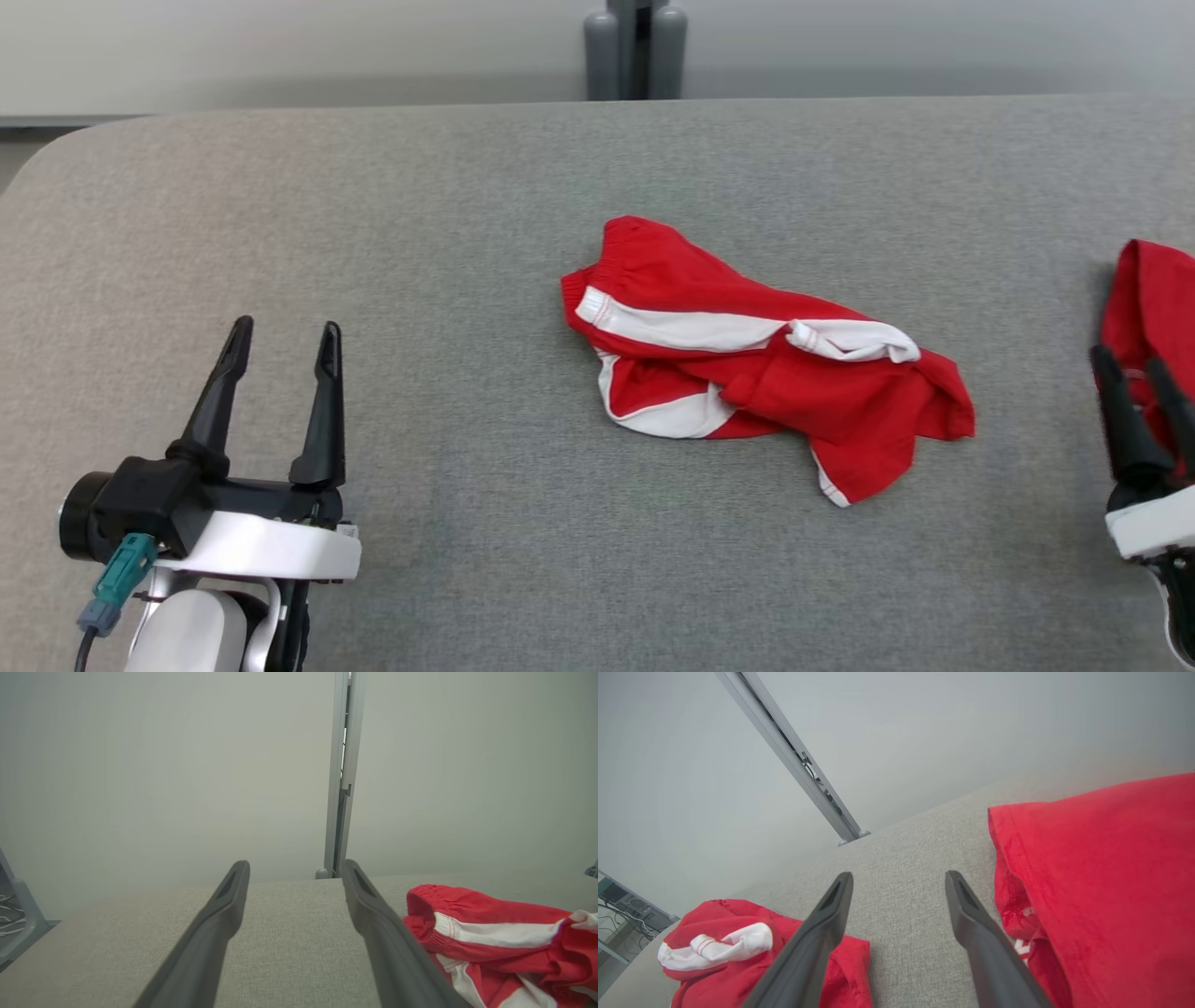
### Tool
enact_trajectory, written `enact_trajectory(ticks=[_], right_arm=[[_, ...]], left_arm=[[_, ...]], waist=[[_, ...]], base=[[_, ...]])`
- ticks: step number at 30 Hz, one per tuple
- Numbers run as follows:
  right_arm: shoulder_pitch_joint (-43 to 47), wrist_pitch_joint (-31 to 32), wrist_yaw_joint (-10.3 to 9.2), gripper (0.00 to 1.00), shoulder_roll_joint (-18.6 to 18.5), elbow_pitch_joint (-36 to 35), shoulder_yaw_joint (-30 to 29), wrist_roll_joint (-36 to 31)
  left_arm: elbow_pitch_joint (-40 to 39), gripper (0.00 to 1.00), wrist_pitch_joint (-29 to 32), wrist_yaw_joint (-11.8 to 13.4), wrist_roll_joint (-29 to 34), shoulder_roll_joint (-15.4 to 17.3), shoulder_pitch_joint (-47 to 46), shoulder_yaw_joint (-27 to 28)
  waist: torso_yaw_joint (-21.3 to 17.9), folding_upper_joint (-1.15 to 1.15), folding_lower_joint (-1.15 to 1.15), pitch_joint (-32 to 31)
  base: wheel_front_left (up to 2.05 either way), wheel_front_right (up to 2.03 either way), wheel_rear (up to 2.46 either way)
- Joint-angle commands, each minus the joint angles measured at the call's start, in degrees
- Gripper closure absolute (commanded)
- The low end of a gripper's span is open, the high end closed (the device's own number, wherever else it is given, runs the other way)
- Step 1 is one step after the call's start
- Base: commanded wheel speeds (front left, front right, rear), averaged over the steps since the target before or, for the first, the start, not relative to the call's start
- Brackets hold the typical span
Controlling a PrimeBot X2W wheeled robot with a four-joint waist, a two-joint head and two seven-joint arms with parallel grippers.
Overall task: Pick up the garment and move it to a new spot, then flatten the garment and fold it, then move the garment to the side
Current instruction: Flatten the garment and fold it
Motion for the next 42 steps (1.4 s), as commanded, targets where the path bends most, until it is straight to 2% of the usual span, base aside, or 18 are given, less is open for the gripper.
enact_trajectory(ticks=[1, 6, 7, 9, 13, 18, 23, 29, 37, 42], right_arm=[[0.6, -2.7, 0.03, 0.0, 1.5, -1.1, -2.6, -2.9], [1.2, -5.2, 0.03, 0.0, 6.6, -7.3, -8.9, -15.0], [1.2, -5.2, 0.03, 0.0, 6.6, -7.3, -8.9, -15.0], [1.6, -4.9, 0.03, 0.0, 8.7, -10.5, -10.1, -20.0], [3.9, -1.4, 0.03, 0.0, 12.3, -16.3, -9.1, -30.0], [8.1, 2.5, 0.02, 0.0, 16.1, -20.0, -6.7, -37.2], [12.1, 4.0, 0.02, 0.0, 18.5, -20.5, -6.2, -38.0], [14.0, 4.9, 0.02, 0.0, 19.6, -21.1, -6.3, -38.4], [13.4, 5.7, 0.02, 0.0, 19.9, -21.3, -5.9, -38.5], [11.9, 6.5, 0.02, 0.0, 18.7, -21.1, -5.5, -38.9]], left_arm=[[-0.1, 0.0, -0.2, 0.2, 0.4, 0.4, 0.4, 0.3], [-0.3, 0.0, 0.0, 0.5, 0.3, 1.2, 0.5, 0.6], [-0.3, 0.0, 0.0, 0.5, 0.3, 1.2, 0.5, 0.6], [-0.4, 0.0, 0.2, 0.8, 0.3, 1.4, 0.8, 0.6], [-0.8, 0.0, 0.6, 1.1, 0.4, 1.8, 1.7, 0.5], [-1.1, 0.0, 1.6, 1.5, 0.4, 2.1, 3.5, 0.2], [-1.7, 0.0, 2.4, 2.2, 0.4, 2.6, 5.6, 0.0], [-2.5, 0.0, 3.4, 2.6, 0.4, 3.2, 6.8, -0.2], [-3.1, 0.0, 4.0, 2.5, 0.5, 3.2, 6.1, -1.3], [-3.5, 0.0, 4.1, 2.6, 0.6, 2.9, 5.2, -1.9]], waist=[[-1.2, 0.0, 0.0, -0.6], [-2.6, 0.0, 0.0, -1.3], [-2.6, 0.0, 0.0, -1.3], [-3.0, 0.0, 0.0, -1.8], [-3.6, 0.0, 0.0, -3.0], [-3.9, 0.0, 0.0, -4.8], [-4.0, 0.0, 0.0, -6.4], [-4.1, 0.0, 0.0, -7.2], [-3.3, 0.0, 0.0, -7.3], [-2.3, 0.0, 0.0, -7.0]], base=[[0.0, 0.0, 0.0], [0.0, 0.0, 0.0], [0.0, 0.0, 0.0], [0.0, 0.0, 0.0], [0.0, 0.0, 0.0], [0.0, 0.0, 0.0], [0.0, 0.0, 0.0], [0.0, 0.0, 0.0], [0.0, 0.0, 0.0], [0.0, 0.0, 0.0]])
